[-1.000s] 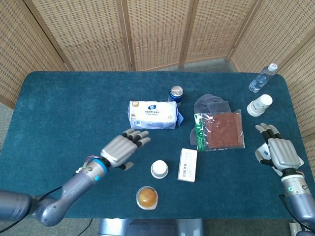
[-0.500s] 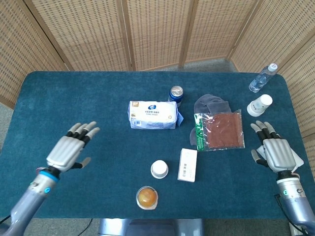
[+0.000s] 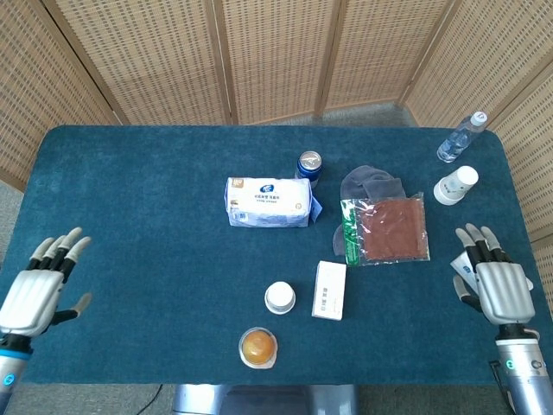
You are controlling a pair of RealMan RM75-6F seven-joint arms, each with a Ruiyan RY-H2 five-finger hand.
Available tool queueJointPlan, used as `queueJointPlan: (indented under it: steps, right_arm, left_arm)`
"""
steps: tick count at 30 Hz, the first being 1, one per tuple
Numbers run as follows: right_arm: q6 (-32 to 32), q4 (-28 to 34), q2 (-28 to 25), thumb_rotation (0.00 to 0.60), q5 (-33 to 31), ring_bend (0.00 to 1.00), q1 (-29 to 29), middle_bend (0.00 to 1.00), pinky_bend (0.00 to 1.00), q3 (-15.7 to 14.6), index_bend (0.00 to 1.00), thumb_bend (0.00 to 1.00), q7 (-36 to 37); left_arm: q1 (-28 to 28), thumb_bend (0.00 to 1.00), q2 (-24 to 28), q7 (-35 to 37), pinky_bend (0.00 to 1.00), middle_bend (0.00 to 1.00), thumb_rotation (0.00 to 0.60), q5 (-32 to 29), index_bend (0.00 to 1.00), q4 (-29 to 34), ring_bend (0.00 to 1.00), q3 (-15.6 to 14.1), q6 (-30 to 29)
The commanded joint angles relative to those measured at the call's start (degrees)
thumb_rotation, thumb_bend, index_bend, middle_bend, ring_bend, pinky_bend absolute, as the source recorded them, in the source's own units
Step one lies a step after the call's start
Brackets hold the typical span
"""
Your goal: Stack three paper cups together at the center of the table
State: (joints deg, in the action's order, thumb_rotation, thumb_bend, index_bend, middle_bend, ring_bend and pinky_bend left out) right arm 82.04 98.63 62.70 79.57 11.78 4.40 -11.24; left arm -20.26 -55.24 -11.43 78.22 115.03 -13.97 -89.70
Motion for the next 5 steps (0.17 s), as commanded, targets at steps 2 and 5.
queueJointPlan:
  steps: [2, 5]
  right_arm:
    - [0.06, 0.25, -0.25, 0.6, -0.23, 0.0, -0.39, 0.08, 0.37, 0.19, 0.08, 0.44, 0.5]
    - [0.1, 0.54, -0.38, 0.6, 0.04, 0.0, -0.6, 0.08, 0.37, 0.22, 0.08, 0.44, 0.52]
  left_arm:
    - [2.76, 0.37, 0.04, 1.8, 0.01, 0.0, 0.6, 1.46, 0.0, -1.61, 0.0, 0.61, -0.91]
    - [3.7, 0.37, 0.01, 2.24, 0.01, 0.0, 0.6, 1.97, 0.0, -2.16, 0.0, 1.52, -0.48]
